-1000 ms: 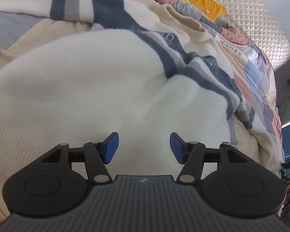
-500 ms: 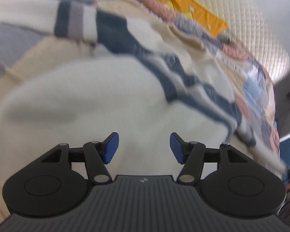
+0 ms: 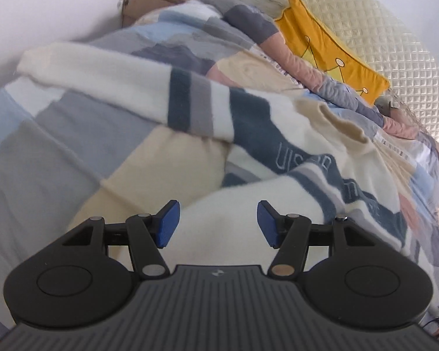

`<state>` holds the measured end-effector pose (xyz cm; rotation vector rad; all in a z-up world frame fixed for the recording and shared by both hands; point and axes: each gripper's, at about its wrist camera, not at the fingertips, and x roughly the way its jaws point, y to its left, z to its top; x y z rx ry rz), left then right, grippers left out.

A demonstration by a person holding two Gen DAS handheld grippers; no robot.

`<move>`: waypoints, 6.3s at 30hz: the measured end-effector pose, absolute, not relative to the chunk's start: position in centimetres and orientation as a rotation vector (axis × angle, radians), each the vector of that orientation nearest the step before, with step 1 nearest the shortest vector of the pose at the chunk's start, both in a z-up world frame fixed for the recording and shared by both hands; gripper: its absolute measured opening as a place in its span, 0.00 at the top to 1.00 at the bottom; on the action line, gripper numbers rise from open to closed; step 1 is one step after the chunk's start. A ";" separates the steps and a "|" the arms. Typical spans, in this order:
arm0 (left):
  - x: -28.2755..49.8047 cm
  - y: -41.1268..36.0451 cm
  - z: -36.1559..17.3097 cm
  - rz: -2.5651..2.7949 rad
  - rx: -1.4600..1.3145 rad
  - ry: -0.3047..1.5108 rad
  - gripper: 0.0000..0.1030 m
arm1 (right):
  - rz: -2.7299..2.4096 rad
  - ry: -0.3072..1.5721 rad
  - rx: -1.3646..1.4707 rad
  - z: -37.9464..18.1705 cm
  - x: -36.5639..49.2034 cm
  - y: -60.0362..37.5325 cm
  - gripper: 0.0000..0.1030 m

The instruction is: Fold large clothes

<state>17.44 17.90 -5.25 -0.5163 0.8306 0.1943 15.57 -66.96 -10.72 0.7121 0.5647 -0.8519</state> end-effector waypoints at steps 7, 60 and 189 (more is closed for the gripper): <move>15.9 15.9 -6.4 0.151 -0.543 0.825 0.38 | -0.716 0.574 0.839 -8.0 13.4 -62.1 0.42; 8.1 20.3 -9.9 0.325 -0.910 0.889 0.38 | 0.027 0.966 0.382 -2.6 5.4 -36.5 0.91; 22.5 3.0 -13.0 0.082 -0.122 0.879 0.39 | 0.202 0.760 0.257 -11.1 19.8 -27.0 0.41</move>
